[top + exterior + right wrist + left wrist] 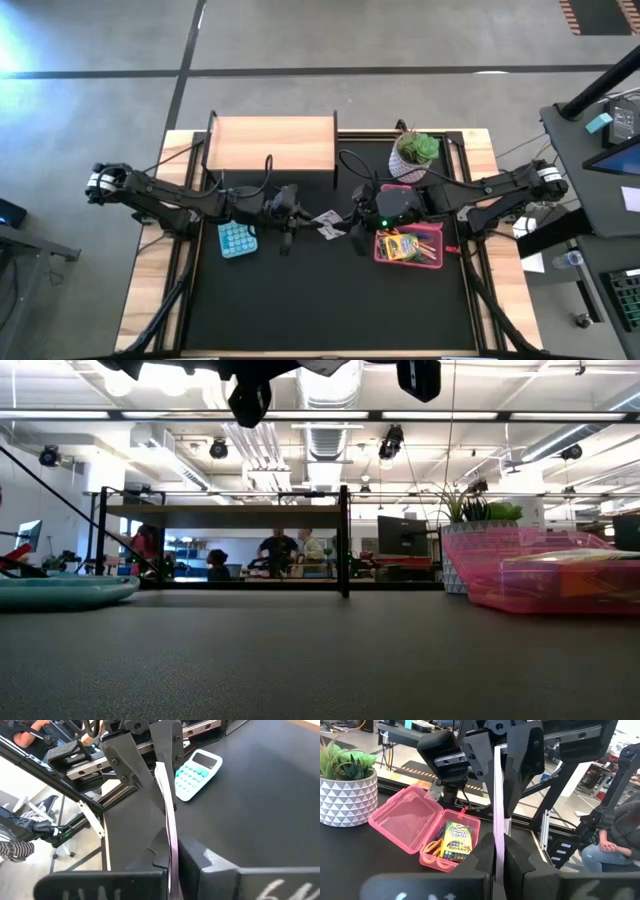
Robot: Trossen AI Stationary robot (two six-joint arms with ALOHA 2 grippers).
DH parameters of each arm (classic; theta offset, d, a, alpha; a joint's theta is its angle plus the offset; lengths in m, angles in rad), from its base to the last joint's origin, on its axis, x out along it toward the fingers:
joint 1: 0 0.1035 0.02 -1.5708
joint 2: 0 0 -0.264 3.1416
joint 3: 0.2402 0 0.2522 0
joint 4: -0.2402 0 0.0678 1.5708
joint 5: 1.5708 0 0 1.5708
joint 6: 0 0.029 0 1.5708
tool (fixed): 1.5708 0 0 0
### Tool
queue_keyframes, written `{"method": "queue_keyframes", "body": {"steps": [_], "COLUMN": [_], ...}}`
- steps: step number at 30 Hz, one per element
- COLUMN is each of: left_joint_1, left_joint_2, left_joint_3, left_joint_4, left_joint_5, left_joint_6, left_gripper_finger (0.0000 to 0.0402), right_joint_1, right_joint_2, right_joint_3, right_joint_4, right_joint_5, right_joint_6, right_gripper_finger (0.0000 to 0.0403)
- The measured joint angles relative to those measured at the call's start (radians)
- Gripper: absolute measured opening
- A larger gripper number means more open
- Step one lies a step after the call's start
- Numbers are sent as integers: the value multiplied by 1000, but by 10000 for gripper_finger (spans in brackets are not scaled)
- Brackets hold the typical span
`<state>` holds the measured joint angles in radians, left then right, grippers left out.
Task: Pack school essentials
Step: Put the white sticky notes into the pink case
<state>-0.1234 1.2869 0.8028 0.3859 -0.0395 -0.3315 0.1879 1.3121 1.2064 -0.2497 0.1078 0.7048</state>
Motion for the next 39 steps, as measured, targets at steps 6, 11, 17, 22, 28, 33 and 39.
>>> {"method": "queue_keyframes", "body": {"steps": [6, 11, 17, 22, 28, 33, 39], "left_joint_1": [0, 0, 4, 6, 6, 6, 6], "left_joint_2": [0, 3, 4, 4, 4, 5, 5], "left_joint_3": [0, 2, 2, 1, -5, -7, -8], "left_joint_4": [2, 5, 2, -10, -69, -142, -154], "left_joint_5": [-1, -5, -5, -6, -5, -5, -5], "left_joint_6": [-2, -2, -2, -10, -165, -217, -239], "left_gripper_finger": [16, 79, 166, 204, 210, 210, 210], "right_joint_1": [0, -1, -21, -59, -90, -88, -68], "right_joint_2": [0, 0, -17, -27, -27, -27, -27], "right_joint_3": [0, 0, 0, 0, 0, 0, 0], "right_joint_4": [0, -9, -62, -236, -501, -713, -973], "right_joint_5": [-1, -4, -12, -11, -11, -62, -109], "right_joint_6": [0, 0, 3, 56, 122, 176, 251], "right_gripper_finger": [9, 9, 9, 9, 9, 9, 9]}}
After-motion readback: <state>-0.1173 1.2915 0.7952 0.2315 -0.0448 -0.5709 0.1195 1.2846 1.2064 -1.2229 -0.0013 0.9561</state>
